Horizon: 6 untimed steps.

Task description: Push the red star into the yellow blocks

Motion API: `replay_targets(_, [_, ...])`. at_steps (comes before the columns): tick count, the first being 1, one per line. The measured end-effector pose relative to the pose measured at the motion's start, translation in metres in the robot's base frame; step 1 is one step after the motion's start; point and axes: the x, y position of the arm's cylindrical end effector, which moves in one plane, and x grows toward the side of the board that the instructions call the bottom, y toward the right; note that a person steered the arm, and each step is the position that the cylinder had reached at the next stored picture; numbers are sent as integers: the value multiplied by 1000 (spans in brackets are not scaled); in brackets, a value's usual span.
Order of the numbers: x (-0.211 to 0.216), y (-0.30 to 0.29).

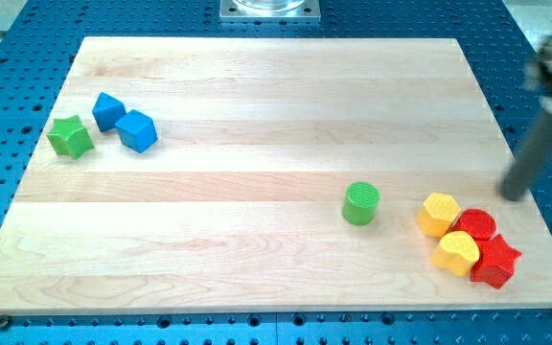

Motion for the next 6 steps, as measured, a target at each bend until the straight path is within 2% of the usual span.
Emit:
replay_targets(1, [13,24])
replay_targets(2, [98,18])
replay_targets(3, [114,3])
replay_targets(4, [114,-55])
replay_targets(6, [115,-126])
